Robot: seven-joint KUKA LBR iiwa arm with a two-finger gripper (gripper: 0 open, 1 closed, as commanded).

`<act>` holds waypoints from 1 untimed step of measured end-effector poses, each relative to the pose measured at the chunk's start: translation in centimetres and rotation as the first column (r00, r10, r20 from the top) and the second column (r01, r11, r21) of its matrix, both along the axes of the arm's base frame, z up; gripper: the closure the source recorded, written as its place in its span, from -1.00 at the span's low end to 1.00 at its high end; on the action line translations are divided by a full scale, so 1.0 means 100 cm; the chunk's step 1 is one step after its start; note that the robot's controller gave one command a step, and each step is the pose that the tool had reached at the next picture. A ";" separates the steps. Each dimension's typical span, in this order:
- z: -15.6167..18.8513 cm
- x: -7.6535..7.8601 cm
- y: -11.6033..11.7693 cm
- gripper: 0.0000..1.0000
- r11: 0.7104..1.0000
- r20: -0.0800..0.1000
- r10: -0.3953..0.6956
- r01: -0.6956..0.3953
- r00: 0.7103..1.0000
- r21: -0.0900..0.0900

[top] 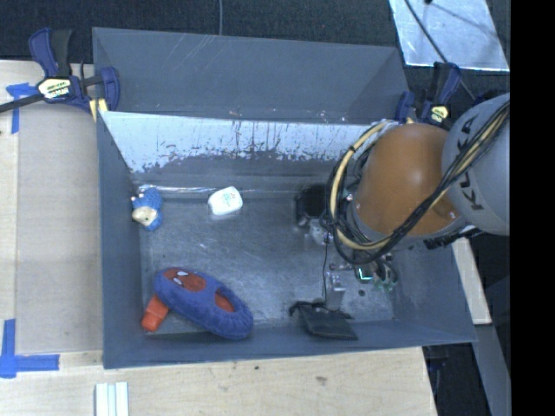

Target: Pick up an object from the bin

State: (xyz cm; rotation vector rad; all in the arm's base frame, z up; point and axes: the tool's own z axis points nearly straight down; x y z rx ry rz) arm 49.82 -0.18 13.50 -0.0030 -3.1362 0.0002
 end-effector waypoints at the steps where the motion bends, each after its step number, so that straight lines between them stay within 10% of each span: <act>1: -0.024 0.069 -0.022 -1.00 0.996 0.011 -0.086 0.086 0.996 0.000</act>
Offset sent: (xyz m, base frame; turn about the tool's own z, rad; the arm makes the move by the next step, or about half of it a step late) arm 0.0665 -0.0205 -0.0237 0.0856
